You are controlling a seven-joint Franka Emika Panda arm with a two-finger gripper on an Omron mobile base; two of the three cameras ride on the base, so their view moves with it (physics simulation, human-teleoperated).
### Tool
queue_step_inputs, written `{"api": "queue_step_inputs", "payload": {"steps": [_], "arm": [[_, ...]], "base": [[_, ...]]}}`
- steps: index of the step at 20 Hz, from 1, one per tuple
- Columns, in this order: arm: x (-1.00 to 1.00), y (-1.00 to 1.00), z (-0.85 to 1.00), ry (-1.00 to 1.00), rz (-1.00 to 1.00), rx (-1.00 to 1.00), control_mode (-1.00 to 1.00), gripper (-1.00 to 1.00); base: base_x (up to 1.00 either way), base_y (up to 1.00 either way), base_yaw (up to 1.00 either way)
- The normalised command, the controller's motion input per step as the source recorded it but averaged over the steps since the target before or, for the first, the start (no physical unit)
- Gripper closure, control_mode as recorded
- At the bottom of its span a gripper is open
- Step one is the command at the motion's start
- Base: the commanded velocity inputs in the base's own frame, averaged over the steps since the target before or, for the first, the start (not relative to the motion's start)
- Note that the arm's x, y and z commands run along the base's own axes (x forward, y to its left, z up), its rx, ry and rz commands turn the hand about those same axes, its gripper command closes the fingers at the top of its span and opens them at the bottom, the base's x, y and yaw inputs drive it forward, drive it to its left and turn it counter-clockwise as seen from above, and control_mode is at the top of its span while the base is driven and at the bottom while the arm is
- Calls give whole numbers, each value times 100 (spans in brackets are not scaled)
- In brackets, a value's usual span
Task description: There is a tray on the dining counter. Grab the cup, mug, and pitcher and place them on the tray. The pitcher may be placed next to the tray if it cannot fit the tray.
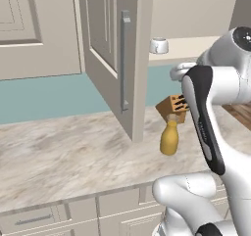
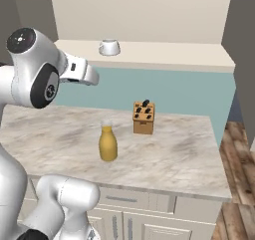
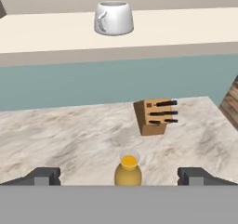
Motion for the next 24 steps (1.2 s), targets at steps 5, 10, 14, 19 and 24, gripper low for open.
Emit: {"api": "queue_step_inputs", "payload": {"steps": [5, 10, 14, 19, 24], "arm": [[9, 9, 17, 0, 0, 0, -100, -100], [24, 10, 12, 0, 0, 0, -100, -100], [33, 4, 1, 0, 0, 0, -100, -100], [45, 5, 0, 0, 0, 0, -100, -100], [38, 13, 0, 0, 0, 0, -100, -100]], "base": [[0, 0, 0], [0, 0, 0], [0, 0, 0], [0, 0, 0], [0, 0, 0]]}}
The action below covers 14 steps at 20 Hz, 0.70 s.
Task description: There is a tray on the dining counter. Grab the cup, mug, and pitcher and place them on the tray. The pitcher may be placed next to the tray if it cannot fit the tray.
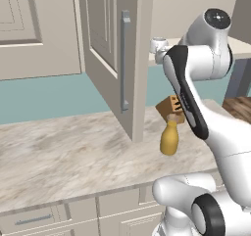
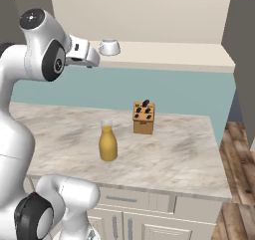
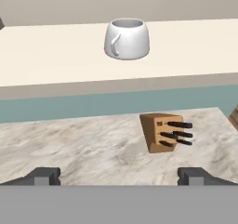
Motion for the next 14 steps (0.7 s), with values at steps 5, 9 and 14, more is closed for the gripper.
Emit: {"api": "queue_step_inputs", "payload": {"steps": [5, 9, 14], "arm": [[40, 12, 0, 0, 0, 0, -100, -100], [41, 6, 0, 0, 0, 0, -100, -100], [47, 0, 0, 0, 0, 0, -100, -100]], "base": [[0, 0, 0], [0, 0, 0], [0, 0, 0]]}}
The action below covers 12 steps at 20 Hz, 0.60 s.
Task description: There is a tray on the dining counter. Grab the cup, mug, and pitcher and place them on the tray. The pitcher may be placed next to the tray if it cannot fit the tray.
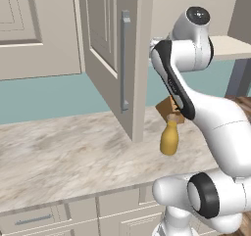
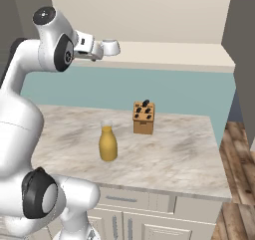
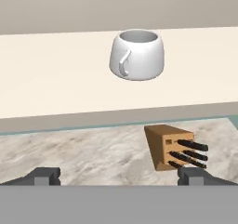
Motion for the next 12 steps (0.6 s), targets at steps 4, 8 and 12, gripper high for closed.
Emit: {"api": "queue_step_inputs", "payload": {"steps": [4, 8, 12], "arm": [[48, 0, 0, -1, 0, 0, -100, -100], [47, 0, 0, -3, 0, 0, -100, -100], [42, -6, 0, -2, 0, 0, -100, -100]], "base": [[0, 0, 0], [0, 0, 0], [0, 0, 0]]}}
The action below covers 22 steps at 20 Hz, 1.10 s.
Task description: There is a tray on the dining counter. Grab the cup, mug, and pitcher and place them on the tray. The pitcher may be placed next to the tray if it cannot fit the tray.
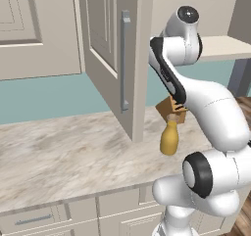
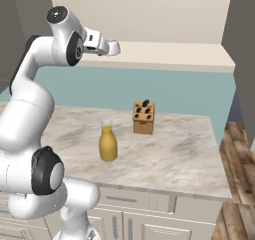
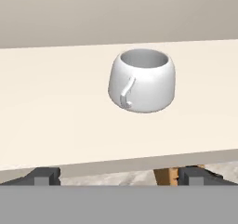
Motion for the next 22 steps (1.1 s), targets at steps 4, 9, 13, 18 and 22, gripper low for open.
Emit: {"api": "queue_step_inputs", "payload": {"steps": [4, 9, 13, 18, 22], "arm": [[30, -21, 0, 0, 0, 1, -100, -100], [17, -20, 0, 0, 0, 1, -100, -100], [15, 0, 0, 0, -1, 0, -100, -100], [14, 0, -1, 0, -2, 0, -100, -100], [11, 0, -1, 0, -1, 0, -100, -100]], "base": [[0, 0, 0], [0, 0, 0], [0, 0, 0], [0, 0, 0], [0, 0, 0]]}}
